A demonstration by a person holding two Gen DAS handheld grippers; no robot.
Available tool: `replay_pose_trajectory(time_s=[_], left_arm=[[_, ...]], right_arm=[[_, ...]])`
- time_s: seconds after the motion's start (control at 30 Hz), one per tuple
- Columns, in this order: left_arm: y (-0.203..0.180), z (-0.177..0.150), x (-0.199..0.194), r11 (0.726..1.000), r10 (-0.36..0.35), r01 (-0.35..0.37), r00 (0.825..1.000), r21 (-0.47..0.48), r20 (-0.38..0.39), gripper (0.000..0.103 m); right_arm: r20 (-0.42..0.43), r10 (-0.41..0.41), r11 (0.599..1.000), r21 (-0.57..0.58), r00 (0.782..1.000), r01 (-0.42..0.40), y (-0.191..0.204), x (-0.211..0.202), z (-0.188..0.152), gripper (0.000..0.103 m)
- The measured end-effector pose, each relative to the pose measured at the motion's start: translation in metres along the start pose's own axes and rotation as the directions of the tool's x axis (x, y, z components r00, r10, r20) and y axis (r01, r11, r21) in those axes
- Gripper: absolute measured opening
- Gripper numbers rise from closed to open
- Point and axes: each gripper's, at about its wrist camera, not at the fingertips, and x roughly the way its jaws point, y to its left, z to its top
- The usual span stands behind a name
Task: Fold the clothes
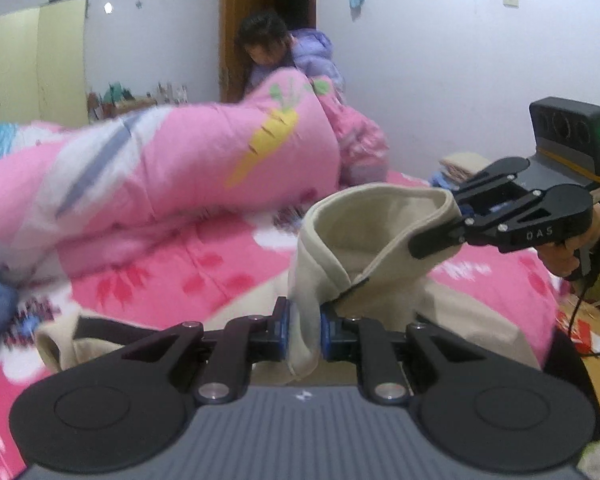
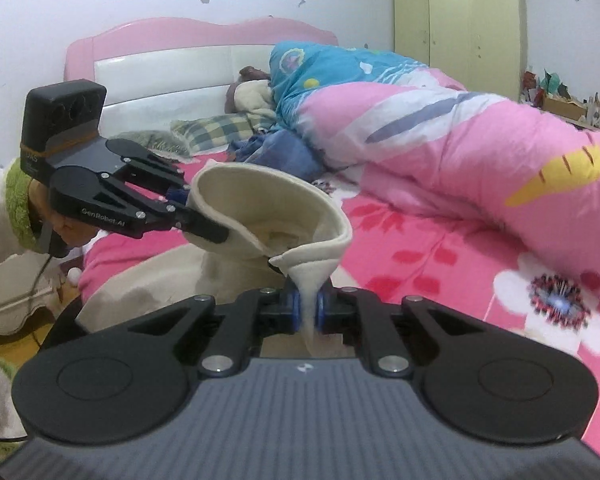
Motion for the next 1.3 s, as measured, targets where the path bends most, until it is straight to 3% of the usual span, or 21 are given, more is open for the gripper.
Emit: replay_pose_trajectory(time_s=[0.3, 0.63, 0.87, 1.0, 1.17, 1.2, 1.3], left_arm=[[-0.037, -0.06, -0.014, 0.998, -0.046, 0.044, 0.998, -0.044, -0.052, 0.016], [-0.057, -0.097, -0.026, 0.996, -0.065, 0.058, 0.993, -0.074, -0.101, 0.016], [-0.069, -0.112, -0.031, 0.999, -0.034, 0.031, 0.992, -0.028, -0.125, 0.016], [-0.08, -0.122, -0.031, 1.0, -0.003, 0.006, 0.991, 0.023, -0.135, 0.017], [-0.089, -0.133, -0.036, 0.997, 0.043, -0.033, 0.987, 0.07, -0.152, 0.024], [-0.09, -0.135, -0.039, 0.997, 0.049, -0.039, 0.987, 0.07, -0.153, 0.031], [-0.09, -0.14, -0.051, 0.998, 0.05, -0.043, 0.986, 0.05, -0.16, 0.039]], right_arm=[[-0.01, 0.012, 1.0, 0.016, 1.0, -0.012, 0.042, -0.026, -0.051, 0.006], [-0.003, 0.025, 0.998, 0.065, 1.0, -0.025, 0.074, -0.047, -0.096, 0.006], [-0.035, 0.013, 1.0, 0.021, 0.999, -0.013, 0.093, -0.043, -0.115, 0.006], [-0.05, -0.029, 0.999, -0.036, 0.998, 0.027, 0.106, -0.039, -0.127, 0.006], [-0.074, -0.132, 0.969, -0.222, 0.989, 0.113, 0.134, -0.033, -0.14, 0.009], [-0.073, -0.157, 0.952, -0.275, 0.985, 0.132, 0.142, -0.033, -0.143, 0.012], [-0.092, -0.199, 0.915, -0.373, 0.976, 0.151, 0.157, -0.035, -0.149, 0.024]])
